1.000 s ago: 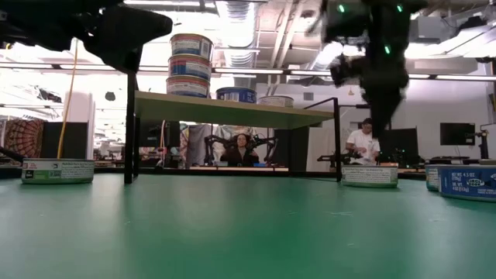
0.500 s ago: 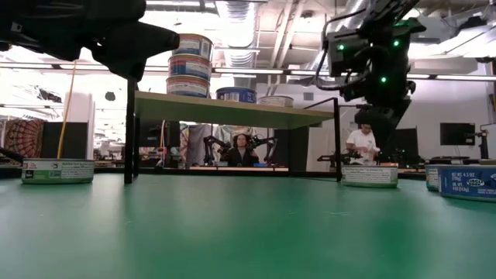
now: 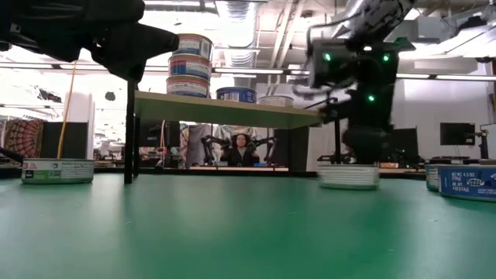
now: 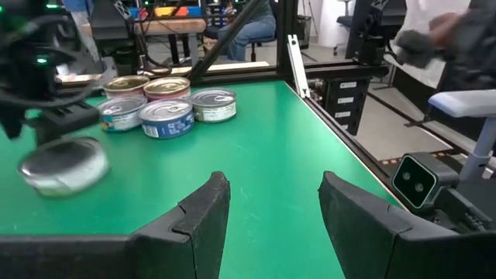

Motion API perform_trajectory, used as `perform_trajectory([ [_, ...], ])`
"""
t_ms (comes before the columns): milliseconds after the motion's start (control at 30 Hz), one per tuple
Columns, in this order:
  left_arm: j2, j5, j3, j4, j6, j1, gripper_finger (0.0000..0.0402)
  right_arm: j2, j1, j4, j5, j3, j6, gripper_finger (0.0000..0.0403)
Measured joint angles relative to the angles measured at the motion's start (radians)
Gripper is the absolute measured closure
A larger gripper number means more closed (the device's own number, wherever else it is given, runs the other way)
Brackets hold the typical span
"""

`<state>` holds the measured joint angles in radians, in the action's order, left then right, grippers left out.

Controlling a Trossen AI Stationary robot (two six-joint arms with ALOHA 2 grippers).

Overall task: Stack canned seafood by type on shelf
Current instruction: Stack the green white tuna can on top of the green white tuna can on the shelf

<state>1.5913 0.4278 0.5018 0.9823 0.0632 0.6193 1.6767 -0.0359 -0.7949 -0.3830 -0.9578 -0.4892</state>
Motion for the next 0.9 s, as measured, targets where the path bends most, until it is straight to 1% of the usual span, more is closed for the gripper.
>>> perform_trajectory([
  [100,0.000,0.000,0.000,-0.009,0.007,0.000,0.0212,-0.010,0.072,0.089,0.038,-0.048,0.000,0.0117],
  [167,0.000,0.000,0.000,-0.029,0.013,0.000,0.0212,-0.017,0.112,0.151,0.083,-0.086,0.002,0.0117],
  [233,0.000,0.004,0.000,-0.053,0.025,0.000,0.0212,-0.015,0.149,0.171,0.134,-0.130,0.027,0.0117],
  [333,0.000,0.008,0.000,-0.069,0.035,0.000,0.0212,-0.016,0.213,0.168,0.150,-0.204,0.074,0.0117],
  [467,0.000,0.008,0.000,-0.078,0.055,0.000,0.0212,-0.016,0.294,0.152,0.140,-0.248,0.081,0.0117],
  [533,0.000,0.014,0.000,-0.078,0.055,-0.001,0.0212,-0.005,0.337,0.148,0.086,-0.247,0.060,0.0117],
  [600,0.000,0.030,0.000,-0.078,0.053,-0.001,0.0212,0.024,0.375,0.121,0.017,-0.248,0.009,0.0117],
  [633,0.000,0.043,0.000,-0.077,0.053,-0.004,0.0212,0.042,0.389,0.104,-0.001,-0.247,-0.016,0.0117],
  [767,0.000,0.050,0.000,-0.077,0.071,-0.018,0.0212,0.101,0.400,0.063,-0.016,-0.247,-0.103,0.0117],
  [900,0.000,0.049,0.000,-0.084,0.111,-0.019,0.0212,0.140,0.398,0.042,-0.023,-0.245,-0.133,0.0117],
])
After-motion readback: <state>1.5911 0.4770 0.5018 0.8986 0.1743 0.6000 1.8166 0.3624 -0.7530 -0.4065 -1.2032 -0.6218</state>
